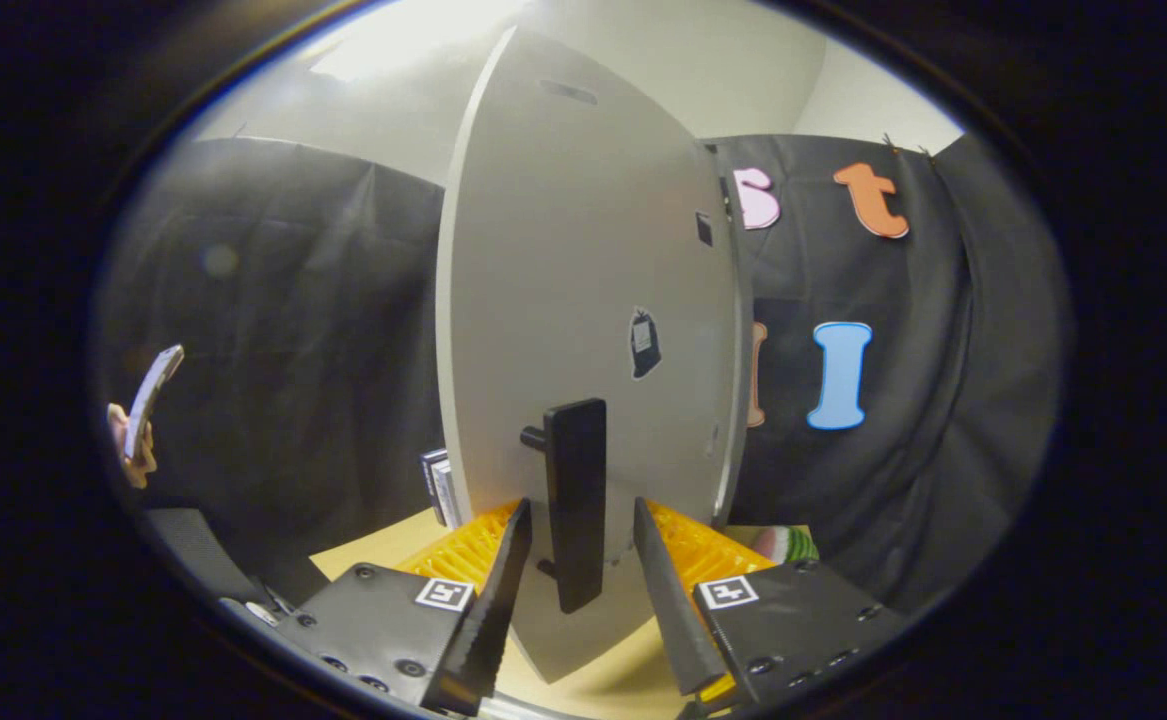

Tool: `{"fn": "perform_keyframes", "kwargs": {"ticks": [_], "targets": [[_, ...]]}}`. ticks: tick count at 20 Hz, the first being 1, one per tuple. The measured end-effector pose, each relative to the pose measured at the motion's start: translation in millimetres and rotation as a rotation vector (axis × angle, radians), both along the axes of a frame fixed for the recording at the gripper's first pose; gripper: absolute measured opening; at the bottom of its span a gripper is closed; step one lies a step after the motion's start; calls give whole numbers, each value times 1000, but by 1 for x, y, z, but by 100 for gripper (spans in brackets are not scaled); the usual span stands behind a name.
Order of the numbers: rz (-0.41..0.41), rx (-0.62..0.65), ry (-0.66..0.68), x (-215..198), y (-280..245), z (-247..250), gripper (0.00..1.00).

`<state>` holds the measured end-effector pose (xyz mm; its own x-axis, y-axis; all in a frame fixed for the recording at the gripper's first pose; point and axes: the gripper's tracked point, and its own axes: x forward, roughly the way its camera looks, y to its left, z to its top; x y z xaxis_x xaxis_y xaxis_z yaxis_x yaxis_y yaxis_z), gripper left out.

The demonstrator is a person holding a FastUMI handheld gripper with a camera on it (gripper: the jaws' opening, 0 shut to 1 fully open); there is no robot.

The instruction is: Open the shoe cabinet door, grab the shoes and put them into the shoe cabinet, then close the shoe cabinet door.

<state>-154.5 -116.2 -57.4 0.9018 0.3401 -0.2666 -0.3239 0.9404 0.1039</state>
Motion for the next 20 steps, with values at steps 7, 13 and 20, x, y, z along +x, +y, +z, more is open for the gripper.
{"fn": "perform_keyframes", "kwargs": {"ticks": [7, 13, 20], "targets": [[26, 14, 11, 32, 48, -8, 70], [15, 26, 20, 64, 87, -17, 76], [-32, -24, -17, 98, 122, -18, 81]]}}
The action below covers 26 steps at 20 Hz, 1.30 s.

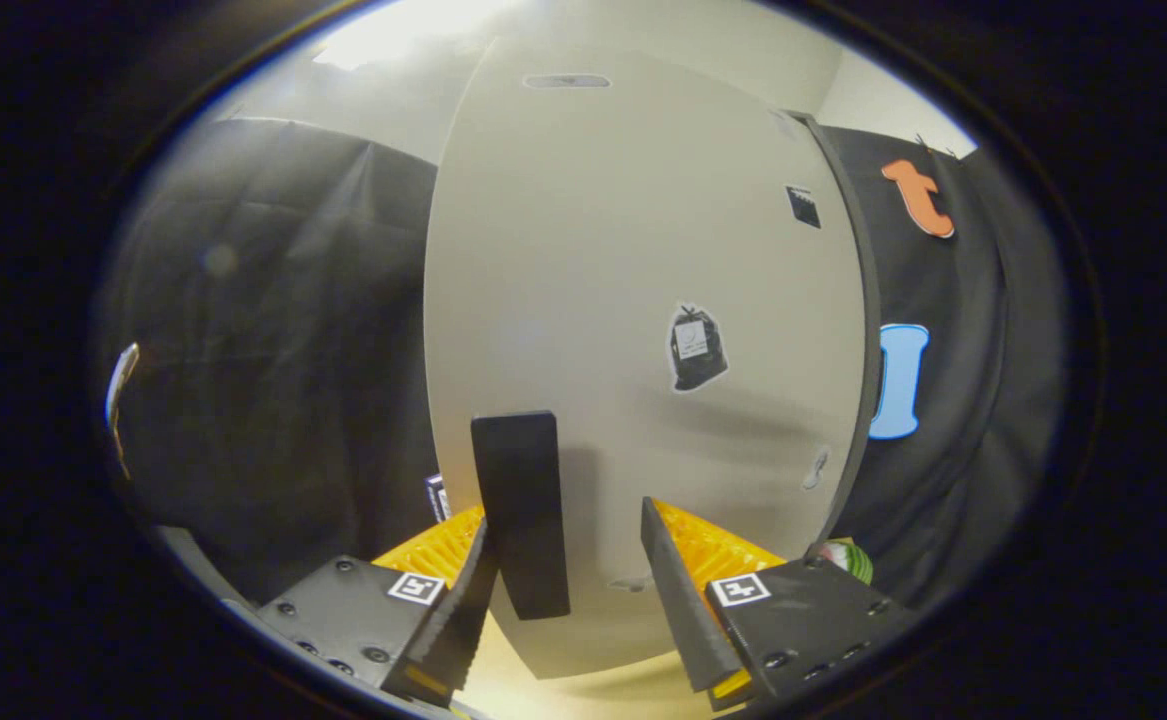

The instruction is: Open the shoe cabinet door, grab the shoes and put them into the shoe cabinet, then close the shoe cabinet door.

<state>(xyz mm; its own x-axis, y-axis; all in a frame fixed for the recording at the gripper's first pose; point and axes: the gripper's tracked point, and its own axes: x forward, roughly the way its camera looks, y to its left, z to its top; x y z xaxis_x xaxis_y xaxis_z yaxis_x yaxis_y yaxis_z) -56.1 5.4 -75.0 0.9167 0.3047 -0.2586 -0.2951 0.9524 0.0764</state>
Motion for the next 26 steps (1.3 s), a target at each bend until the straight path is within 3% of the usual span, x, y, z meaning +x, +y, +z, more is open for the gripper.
{"fn": "perform_keyframes", "kwargs": {"ticks": [5, 17, 26], "targets": [[-44, 9, 1, 18, 20, -9, 81], [-193, -40, -64, 58, 32, -13, 94], [-232, -61, -88, 87, 44, -16, 95]]}}
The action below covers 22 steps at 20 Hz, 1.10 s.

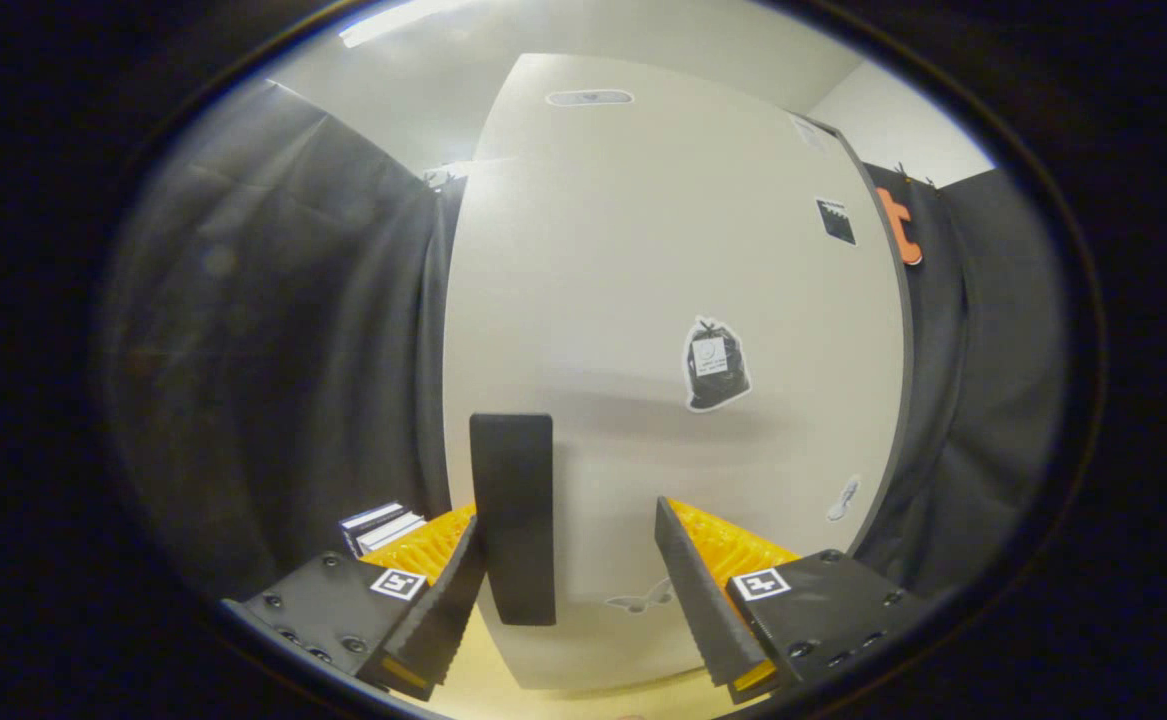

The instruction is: Open the shoe cabinet door, grab the shoes and put them into the shoe cabinet, then close the shoe cabinet door.

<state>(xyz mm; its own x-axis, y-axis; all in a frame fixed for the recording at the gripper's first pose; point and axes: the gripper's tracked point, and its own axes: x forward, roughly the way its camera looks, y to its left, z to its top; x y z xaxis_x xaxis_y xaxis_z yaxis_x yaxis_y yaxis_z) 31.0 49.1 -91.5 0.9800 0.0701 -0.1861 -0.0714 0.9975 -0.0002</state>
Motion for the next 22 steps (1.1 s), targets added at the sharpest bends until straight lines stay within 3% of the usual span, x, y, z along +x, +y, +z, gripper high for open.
{"fn": "perform_keyframes", "kwargs": {"ticks": [11, 22], "targets": [[29, -51, -6, 30, 10, -3, 95], [-5, -71, -10, 35, 15, -4, 95]]}}
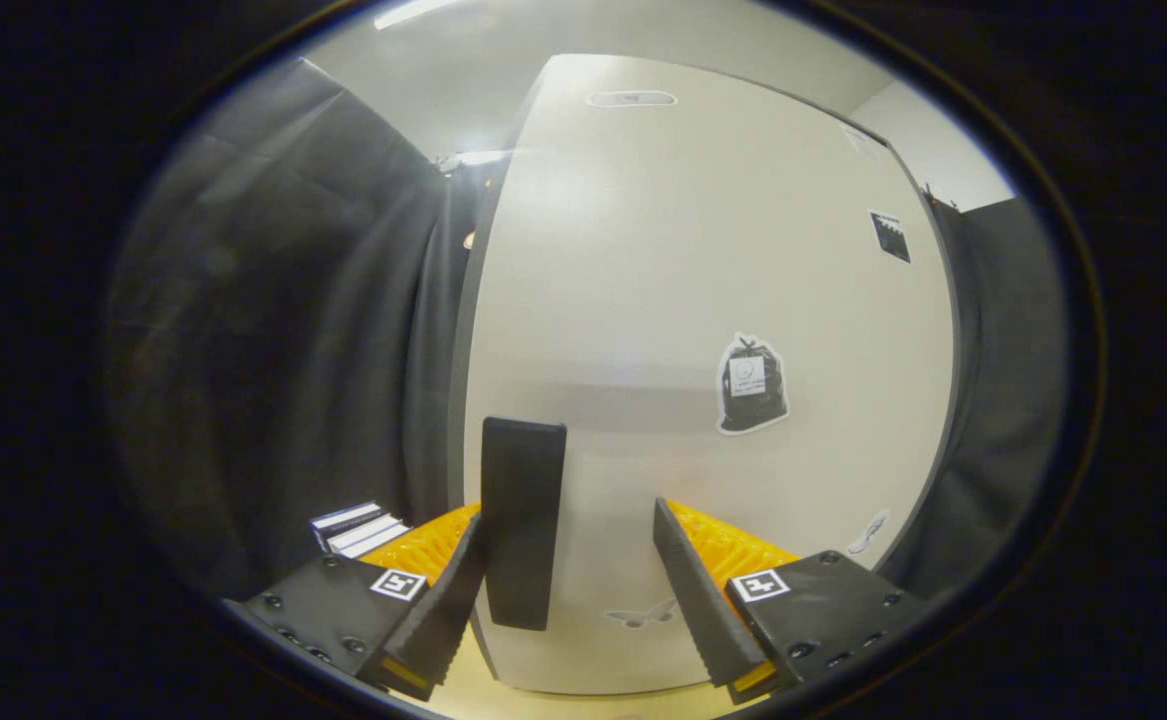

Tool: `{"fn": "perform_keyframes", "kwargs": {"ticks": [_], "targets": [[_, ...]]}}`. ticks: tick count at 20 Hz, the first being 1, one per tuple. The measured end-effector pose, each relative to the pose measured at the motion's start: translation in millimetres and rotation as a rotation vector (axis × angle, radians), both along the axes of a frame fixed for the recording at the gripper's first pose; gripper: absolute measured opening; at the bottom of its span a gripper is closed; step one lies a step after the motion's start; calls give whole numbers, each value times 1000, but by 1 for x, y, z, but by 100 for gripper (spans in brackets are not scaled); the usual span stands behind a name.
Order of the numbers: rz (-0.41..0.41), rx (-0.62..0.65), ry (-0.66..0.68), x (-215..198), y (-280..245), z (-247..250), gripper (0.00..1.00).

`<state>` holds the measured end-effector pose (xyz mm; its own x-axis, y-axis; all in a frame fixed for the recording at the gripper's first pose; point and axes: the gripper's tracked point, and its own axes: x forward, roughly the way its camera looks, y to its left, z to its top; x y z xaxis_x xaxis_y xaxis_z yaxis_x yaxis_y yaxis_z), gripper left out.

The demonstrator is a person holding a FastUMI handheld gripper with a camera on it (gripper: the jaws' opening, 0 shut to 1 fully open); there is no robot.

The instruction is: Open the shoe cabinet door, grab the shoes and put them into the shoe cabinet, then close the shoe cabinet door.

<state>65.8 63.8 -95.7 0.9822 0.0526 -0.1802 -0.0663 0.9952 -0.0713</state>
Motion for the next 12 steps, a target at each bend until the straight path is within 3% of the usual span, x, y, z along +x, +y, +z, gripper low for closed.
{"fn": "perform_keyframes", "kwargs": {"ticks": [12], "targets": [[-45, -12, -2, 9, 3, -4, 95]]}}
